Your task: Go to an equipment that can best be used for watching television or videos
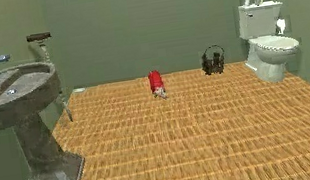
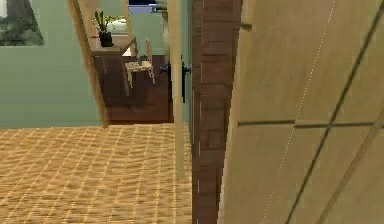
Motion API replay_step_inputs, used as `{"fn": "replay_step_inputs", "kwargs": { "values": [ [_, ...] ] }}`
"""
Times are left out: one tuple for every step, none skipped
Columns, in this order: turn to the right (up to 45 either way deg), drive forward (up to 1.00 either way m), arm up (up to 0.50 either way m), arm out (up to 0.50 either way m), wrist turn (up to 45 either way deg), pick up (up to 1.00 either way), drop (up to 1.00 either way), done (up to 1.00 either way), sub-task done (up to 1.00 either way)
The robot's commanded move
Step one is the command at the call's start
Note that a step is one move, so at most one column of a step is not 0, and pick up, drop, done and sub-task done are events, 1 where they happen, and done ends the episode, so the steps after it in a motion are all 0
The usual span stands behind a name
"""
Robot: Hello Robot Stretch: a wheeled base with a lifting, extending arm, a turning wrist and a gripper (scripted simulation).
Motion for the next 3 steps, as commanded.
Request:
{"fn": "replay_step_inputs", "kwargs": {
  "values": [
    [39.0, 0.0, 0.0, 0.0, 0.0, 0.0, 0.0, 0.0, 0.0],
    [0.0, 0.3, 0.0, 0.0, 0.0, 0.0, 0.0, 0.0, 0.0],
    [39.0, 0.0, 0.0, 0.0, 0.0, 0.0, 0.0, 0.0, 0.0]
  ]
}}
